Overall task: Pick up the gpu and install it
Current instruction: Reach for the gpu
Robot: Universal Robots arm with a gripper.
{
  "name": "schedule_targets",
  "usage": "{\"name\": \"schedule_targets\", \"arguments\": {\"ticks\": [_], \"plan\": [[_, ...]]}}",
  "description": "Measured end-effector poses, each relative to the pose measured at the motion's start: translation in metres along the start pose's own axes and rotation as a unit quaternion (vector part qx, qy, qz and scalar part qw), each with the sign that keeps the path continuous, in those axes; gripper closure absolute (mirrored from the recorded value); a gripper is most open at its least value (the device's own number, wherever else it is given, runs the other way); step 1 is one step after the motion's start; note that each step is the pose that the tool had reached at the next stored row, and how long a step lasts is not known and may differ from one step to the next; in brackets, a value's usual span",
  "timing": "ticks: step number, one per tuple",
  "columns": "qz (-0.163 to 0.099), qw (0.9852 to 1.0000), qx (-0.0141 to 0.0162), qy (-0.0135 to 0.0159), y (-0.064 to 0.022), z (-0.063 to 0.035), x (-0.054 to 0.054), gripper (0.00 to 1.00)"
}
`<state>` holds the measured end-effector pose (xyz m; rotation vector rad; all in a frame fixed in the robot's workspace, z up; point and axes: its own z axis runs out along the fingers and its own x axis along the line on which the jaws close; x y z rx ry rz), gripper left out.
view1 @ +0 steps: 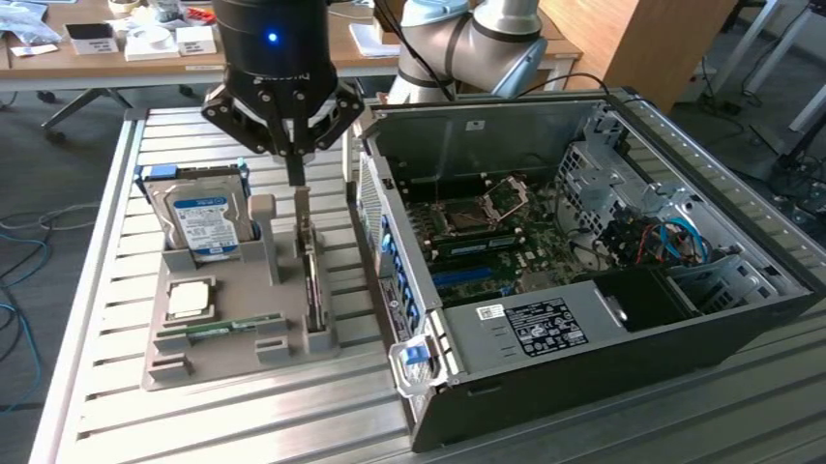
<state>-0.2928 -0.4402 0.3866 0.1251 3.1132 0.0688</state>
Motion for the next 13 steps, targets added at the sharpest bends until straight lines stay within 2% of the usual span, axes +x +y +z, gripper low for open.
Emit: {"name": "schedule_targets", "arguments": {"ticks": [6, 13], "plan": [[0.0, 1.0, 0.0, 0.0, -0.0068, -0.0003, 0.0003, 0.89], [0.0, 1.0, 0.0, 0.0, -0.0106, -0.0005, 0.0011, 0.89]]}}
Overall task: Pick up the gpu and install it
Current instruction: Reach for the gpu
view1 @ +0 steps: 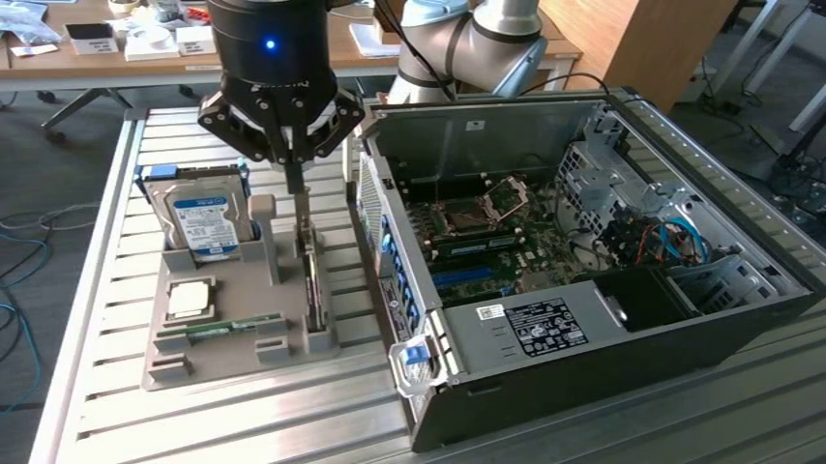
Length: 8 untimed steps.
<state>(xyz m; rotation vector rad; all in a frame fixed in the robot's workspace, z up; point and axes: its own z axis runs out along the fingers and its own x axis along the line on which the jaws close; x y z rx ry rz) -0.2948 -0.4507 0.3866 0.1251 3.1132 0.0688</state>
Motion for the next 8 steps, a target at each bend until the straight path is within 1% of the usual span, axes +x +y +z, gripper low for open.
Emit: {"name": "schedule_targets", "arguments": {"ticks": [8], "plan": [[0.0, 1.0, 0.0, 0.0, -0.0016, 0.0, 0.0034, 0.89]]}}
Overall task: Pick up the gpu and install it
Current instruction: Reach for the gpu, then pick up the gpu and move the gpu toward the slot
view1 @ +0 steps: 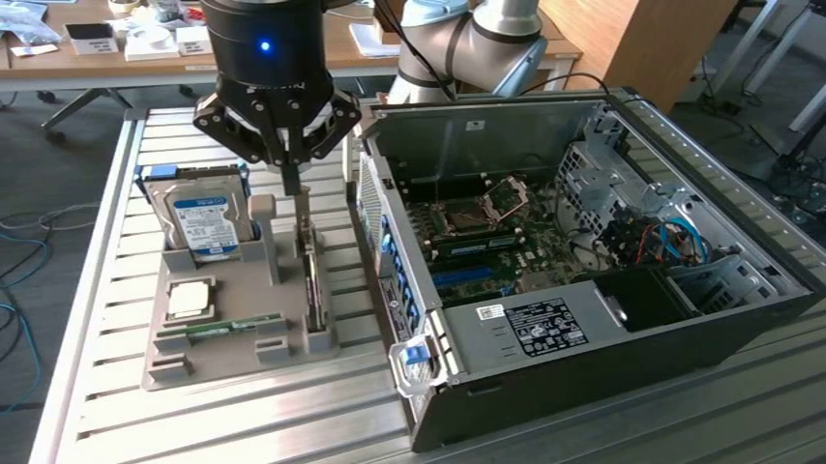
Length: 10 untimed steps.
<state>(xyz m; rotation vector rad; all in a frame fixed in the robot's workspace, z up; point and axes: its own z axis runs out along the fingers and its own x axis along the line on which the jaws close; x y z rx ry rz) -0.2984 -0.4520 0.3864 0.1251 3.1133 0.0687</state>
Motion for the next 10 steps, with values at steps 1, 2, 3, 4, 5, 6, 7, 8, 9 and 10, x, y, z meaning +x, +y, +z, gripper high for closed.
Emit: {"name": "schedule_targets", "arguments": {"ticks": [1, 2, 3, 4, 5, 6, 7, 8, 9, 10], "plan": [[0.0, 1.0, 0.0, 0.0, 0.0, 0.0, 0.0007, 0.89], [0.0, 1.0, 0.0, 0.0, -0.0001, 0.0, 0.001, 0.89], [0.0, 1.0, 0.0, 0.0, -0.0001, 0.0, 0.0012, 0.89], [0.0, 1.0, 0.0, 0.0, -0.0001, 0.0001, 0.0013, 0.89], [0.0, 1.0, 0.0, -0.0001, -0.0001, 0.0001, 0.0014, 0.89], [0.0, 1.0, 0.0, 0.0, -0.0001, 0.0, 0.0014, 0.89], [0.0, 1.0, 0.0, 0.0, -0.0001, 0.0001, 0.0015, 0.89], [0.0, 1.0, 0.0, 0.0, -0.0001, 0.0, 0.0014, 0.89], [0.0, 1.0, 0.0, 0.0, -0.0001, 0.0, 0.0014, 0.89], [0.0, 1.0, 0.0, 0.0, -0.0001, 0.0, 0.0014, 0.89]]}}
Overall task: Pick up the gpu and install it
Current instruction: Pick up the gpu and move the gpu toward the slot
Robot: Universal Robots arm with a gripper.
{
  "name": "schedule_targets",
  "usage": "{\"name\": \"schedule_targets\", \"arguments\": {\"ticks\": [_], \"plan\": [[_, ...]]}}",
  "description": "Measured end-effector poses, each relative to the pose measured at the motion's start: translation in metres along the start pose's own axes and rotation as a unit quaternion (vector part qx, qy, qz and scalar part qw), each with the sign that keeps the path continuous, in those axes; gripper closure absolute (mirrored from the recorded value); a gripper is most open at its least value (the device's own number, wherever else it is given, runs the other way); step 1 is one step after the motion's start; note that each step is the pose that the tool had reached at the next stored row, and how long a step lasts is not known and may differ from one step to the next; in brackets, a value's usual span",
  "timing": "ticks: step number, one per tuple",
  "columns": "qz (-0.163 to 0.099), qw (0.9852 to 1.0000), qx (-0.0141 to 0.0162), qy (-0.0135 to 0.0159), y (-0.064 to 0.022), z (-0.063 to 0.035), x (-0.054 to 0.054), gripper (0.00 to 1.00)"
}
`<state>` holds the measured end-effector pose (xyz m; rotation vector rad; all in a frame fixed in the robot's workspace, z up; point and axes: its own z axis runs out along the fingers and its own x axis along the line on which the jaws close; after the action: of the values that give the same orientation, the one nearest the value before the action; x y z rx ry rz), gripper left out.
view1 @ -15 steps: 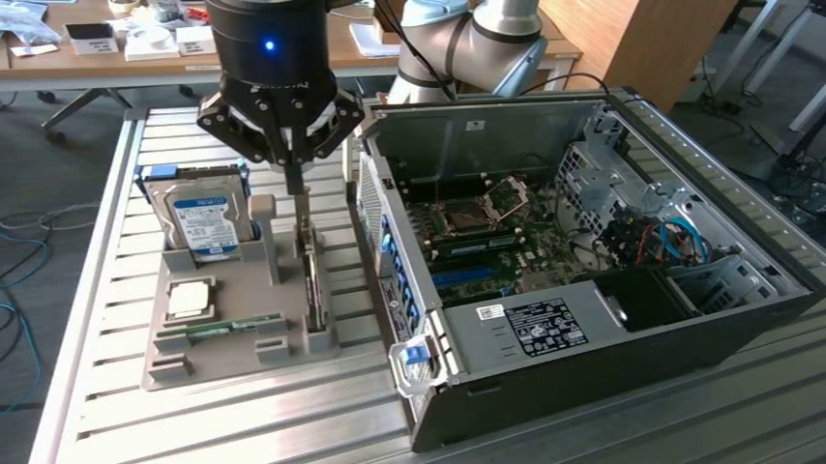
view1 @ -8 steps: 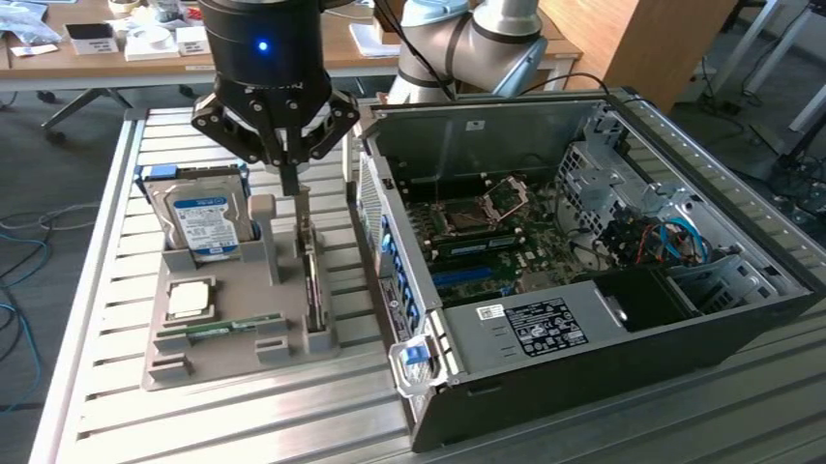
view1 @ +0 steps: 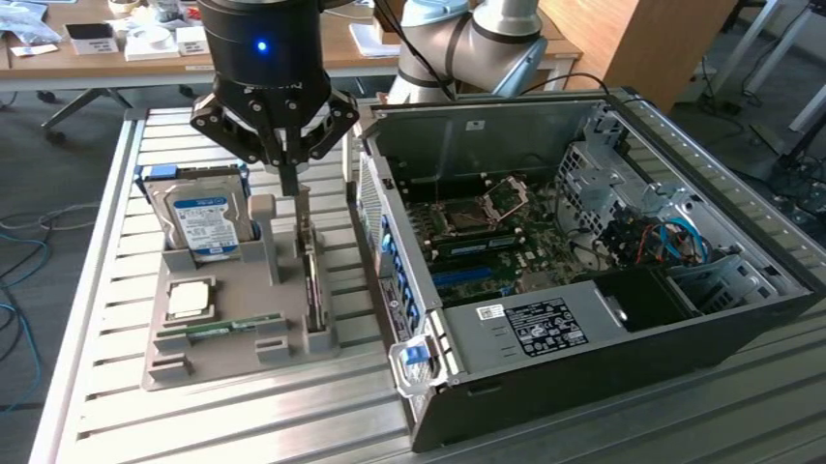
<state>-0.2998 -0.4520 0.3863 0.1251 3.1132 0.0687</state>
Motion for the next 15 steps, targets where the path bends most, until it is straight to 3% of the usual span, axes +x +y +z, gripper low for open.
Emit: {"name": "schedule_targets", "arguments": {"ticks": [9, 15], "plan": [[0.0, 1.0, 0.0, 0.0, 0.0, 0.0, 0.0, 0.89], [0.0, 1.0, 0.0, 0.0, 0.0, 0.0, 0.0, 0.65]]}}
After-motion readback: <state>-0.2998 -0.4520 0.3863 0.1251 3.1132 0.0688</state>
